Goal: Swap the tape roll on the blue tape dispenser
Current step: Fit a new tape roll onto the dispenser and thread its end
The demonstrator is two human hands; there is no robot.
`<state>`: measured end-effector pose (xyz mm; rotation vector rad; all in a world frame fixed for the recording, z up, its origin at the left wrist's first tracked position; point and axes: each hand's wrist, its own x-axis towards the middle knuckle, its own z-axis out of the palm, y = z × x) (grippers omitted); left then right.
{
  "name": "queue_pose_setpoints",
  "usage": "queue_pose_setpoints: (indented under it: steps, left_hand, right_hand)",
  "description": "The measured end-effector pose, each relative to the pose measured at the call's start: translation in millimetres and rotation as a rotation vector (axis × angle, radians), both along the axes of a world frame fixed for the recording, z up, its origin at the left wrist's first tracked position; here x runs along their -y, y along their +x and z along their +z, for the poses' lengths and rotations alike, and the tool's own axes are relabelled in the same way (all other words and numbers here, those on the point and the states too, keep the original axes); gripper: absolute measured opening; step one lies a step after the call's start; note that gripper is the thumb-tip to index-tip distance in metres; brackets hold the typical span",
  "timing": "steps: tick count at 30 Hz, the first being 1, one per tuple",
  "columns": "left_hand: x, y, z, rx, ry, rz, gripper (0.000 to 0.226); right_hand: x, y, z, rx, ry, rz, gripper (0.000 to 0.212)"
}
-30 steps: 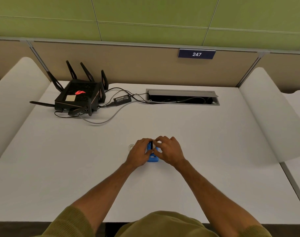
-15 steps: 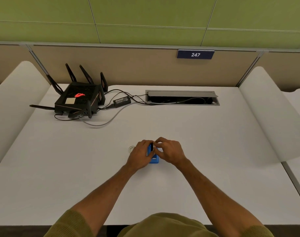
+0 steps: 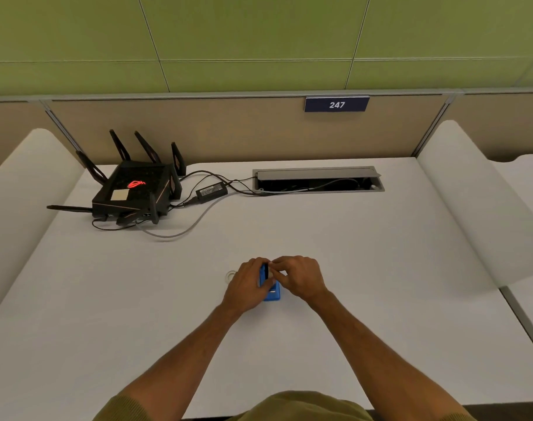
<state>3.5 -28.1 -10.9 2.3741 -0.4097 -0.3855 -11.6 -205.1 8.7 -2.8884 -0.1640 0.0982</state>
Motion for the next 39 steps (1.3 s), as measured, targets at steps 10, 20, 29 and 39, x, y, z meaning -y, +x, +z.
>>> queue_pose_setpoints:
  steps: [10, 20, 29, 39]
  left_hand:
    - [2, 4, 3, 0.015, 0.065, -0.027, 0.04]
    - [-3, 12, 9, -0.046, 0.046, -0.04, 0.042]
    - [-1, 11, 10, -0.03, 0.083, -0.066, 0.04]
    - [-3, 9, 10, -0.033, 0.083, -0.039, 0.044]
  right_hand:
    - [-2, 0, 4, -0.007, 0.039, -0.017, 0.036]
    - [-10, 2, 6, -0.028, -0.045, -0.05, 0.033]
    - [-7, 2, 8, -0.03, -0.098, -0.028, 0.033]
    - [-7, -1, 12, -0.045, -0.061, -0.041, 0.031]
